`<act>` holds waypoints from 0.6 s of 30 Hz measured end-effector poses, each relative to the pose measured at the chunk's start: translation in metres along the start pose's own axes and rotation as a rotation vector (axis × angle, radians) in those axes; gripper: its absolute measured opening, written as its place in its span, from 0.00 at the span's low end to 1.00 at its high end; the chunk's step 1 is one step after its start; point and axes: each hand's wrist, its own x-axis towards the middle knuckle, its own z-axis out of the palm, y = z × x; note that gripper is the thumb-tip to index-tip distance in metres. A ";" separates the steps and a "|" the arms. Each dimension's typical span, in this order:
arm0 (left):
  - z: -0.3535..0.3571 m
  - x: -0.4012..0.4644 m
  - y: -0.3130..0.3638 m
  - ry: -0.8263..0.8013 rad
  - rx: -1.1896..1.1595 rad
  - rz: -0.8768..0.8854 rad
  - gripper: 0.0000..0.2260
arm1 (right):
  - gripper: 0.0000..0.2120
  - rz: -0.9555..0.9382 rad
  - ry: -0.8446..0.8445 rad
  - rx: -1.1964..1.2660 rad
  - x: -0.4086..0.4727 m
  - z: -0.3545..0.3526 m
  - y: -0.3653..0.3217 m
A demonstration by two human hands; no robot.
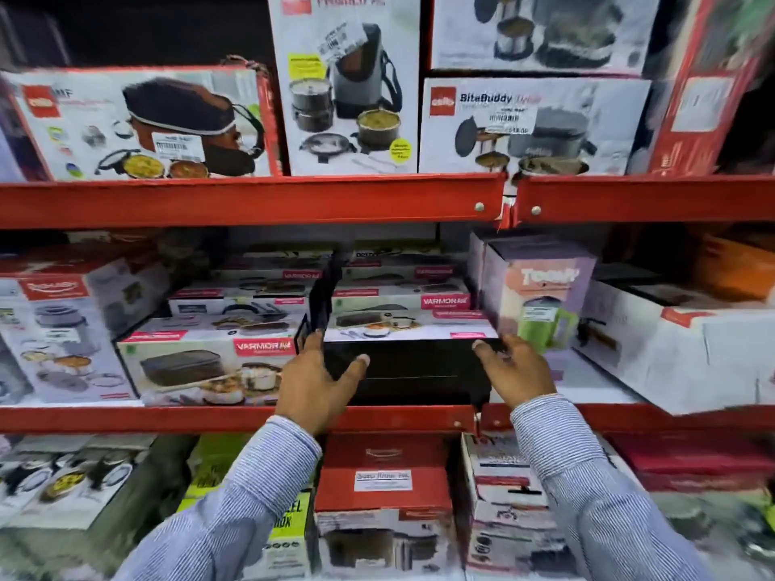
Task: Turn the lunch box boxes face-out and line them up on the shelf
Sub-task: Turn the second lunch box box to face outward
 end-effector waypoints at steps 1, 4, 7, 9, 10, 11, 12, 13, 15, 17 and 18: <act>0.001 0.002 0.001 -0.028 -0.026 -0.040 0.40 | 0.28 0.007 -0.020 0.025 0.002 -0.002 -0.001; 0.001 0.007 0.000 -0.049 -0.120 -0.106 0.43 | 0.23 -0.002 -0.037 0.128 0.002 -0.009 -0.002; -0.009 0.005 0.005 0.017 -0.217 -0.084 0.24 | 0.18 -0.041 -0.024 0.280 0.000 -0.020 0.001; -0.018 0.003 0.009 0.051 -0.323 -0.060 0.18 | 0.10 -0.045 -0.004 0.398 0.002 -0.025 0.003; -0.022 0.003 0.010 0.068 -0.387 -0.069 0.18 | 0.10 -0.025 0.007 0.458 0.003 -0.027 0.003; -0.024 0.004 0.009 0.093 -0.454 -0.091 0.19 | 0.13 -0.004 0.011 0.505 0.004 -0.028 0.003; -0.026 0.005 0.008 0.125 -0.504 -0.112 0.20 | 0.17 0.002 0.019 0.526 0.006 -0.028 0.004; -0.027 0.007 0.006 0.156 -0.524 -0.112 0.21 | 0.19 -0.009 0.036 0.527 0.008 -0.027 0.005; -0.025 0.008 0.002 0.197 -0.489 -0.096 0.19 | 0.14 -0.059 0.078 0.513 0.010 -0.024 0.011; -0.021 0.009 -0.003 0.198 -0.451 -0.084 0.13 | 0.05 -0.104 0.094 0.531 0.014 -0.022 0.018; -0.017 0.010 -0.008 0.181 -0.435 -0.087 0.10 | 0.08 -0.114 0.076 0.535 0.016 -0.021 0.021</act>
